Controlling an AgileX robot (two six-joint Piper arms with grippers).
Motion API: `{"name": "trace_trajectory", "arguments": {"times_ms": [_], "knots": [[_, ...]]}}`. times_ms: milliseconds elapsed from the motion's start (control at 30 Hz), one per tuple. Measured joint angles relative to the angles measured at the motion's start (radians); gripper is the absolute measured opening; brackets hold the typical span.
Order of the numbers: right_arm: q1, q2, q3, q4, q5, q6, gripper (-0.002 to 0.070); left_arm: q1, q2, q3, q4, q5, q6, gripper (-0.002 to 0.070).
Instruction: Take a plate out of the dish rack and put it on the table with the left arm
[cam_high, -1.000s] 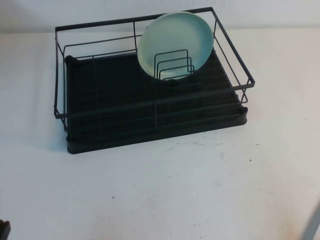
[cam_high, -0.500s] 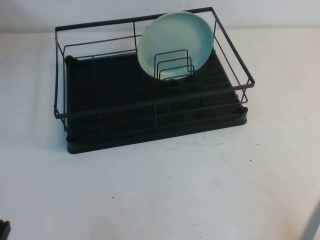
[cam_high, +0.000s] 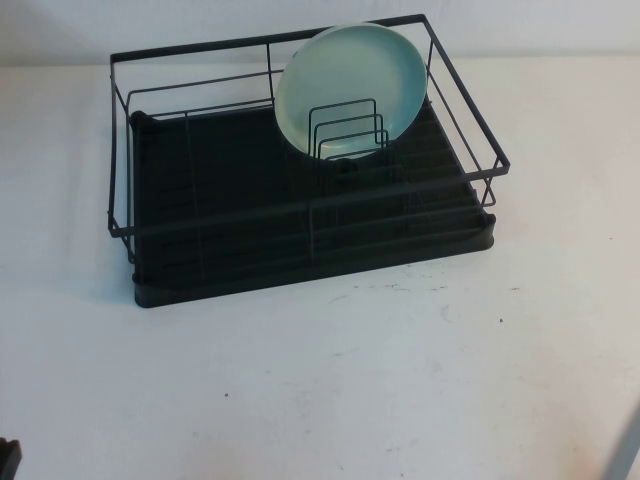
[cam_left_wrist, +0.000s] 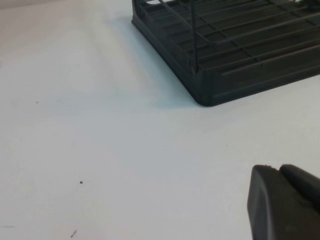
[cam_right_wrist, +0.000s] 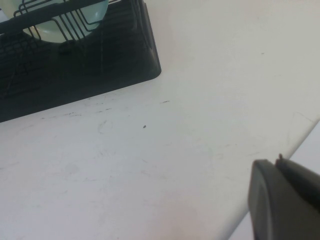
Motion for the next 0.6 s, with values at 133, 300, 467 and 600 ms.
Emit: {"name": "trace_trajectory", "arguments": {"times_ms": [133, 300, 467, 600], "knots": [[0.0, 0.0, 0.0, 0.0, 0.0, 0.0, -0.002, 0.0, 0.0, 0.0, -0.021, -0.012, -0.019, -0.0004], [0.0, 0.0, 0.0, 0.0, 0.0, 0.0, -0.002, 0.0, 0.0, 0.0, -0.255, -0.11, -0.17, -0.0004], [0.0, 0.0, 0.0, 0.0, 0.0, 0.0, -0.002, 0.0, 0.0, 0.0, -0.581, -0.374, -0.388, -0.0004], [0.0, 0.0, 0.0, 0.0, 0.0, 0.0, -0.002, 0.0, 0.0, 0.0, -0.65, -0.496, -0.306, -0.0004]]}}
